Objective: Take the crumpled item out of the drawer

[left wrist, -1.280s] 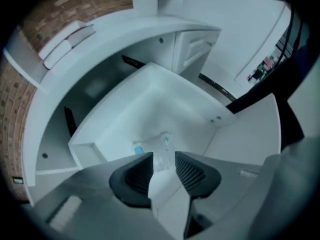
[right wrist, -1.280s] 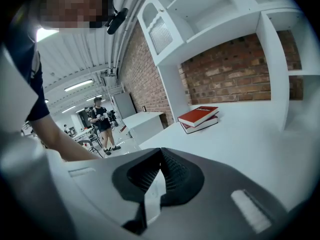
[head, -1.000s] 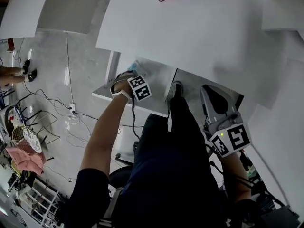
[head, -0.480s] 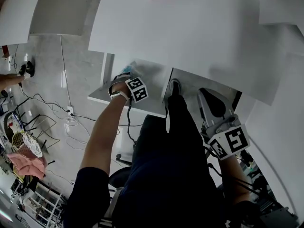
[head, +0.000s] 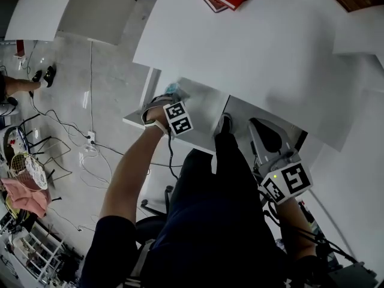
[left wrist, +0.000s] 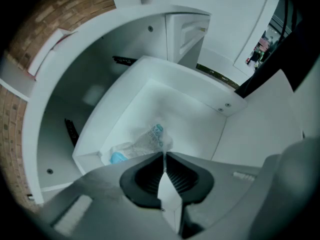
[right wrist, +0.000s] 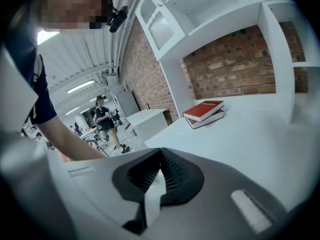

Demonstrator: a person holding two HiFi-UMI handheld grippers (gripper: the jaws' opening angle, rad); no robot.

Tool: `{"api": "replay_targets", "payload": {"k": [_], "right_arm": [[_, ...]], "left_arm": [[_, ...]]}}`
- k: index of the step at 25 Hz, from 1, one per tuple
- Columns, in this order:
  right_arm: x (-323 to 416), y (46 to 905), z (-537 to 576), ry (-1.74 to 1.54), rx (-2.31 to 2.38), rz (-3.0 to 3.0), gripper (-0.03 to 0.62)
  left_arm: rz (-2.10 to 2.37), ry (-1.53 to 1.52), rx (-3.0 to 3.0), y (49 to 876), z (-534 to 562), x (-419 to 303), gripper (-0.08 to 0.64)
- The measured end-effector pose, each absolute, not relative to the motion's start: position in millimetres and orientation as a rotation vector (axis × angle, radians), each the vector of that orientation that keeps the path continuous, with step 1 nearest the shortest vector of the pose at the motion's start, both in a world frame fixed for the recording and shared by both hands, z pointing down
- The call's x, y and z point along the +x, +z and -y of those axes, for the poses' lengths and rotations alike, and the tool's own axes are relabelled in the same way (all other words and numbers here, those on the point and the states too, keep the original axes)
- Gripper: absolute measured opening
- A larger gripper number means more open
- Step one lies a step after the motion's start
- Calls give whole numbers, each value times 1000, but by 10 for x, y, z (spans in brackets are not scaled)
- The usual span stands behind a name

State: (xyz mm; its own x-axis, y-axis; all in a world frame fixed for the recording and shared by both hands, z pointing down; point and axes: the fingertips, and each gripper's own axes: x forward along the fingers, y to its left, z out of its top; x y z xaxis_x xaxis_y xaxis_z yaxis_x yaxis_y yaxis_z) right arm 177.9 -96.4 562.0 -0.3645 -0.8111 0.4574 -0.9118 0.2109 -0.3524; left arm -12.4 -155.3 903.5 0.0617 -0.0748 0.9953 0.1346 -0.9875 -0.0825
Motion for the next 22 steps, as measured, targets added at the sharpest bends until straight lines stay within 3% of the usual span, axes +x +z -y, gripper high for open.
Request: {"api": "replay_targets", "payload": {"k": [10, 22], "right_arm": [[1326, 5301, 924, 735, 1490, 2461, 3], [1021, 4925, 1078, 656, 1426, 2542, 2]], "left_arm": [[-339, -1720, -2422, 7853, 1478, -104, 20], [-931, -1102, -2635, 5695, 1476, -152, 20]]}}
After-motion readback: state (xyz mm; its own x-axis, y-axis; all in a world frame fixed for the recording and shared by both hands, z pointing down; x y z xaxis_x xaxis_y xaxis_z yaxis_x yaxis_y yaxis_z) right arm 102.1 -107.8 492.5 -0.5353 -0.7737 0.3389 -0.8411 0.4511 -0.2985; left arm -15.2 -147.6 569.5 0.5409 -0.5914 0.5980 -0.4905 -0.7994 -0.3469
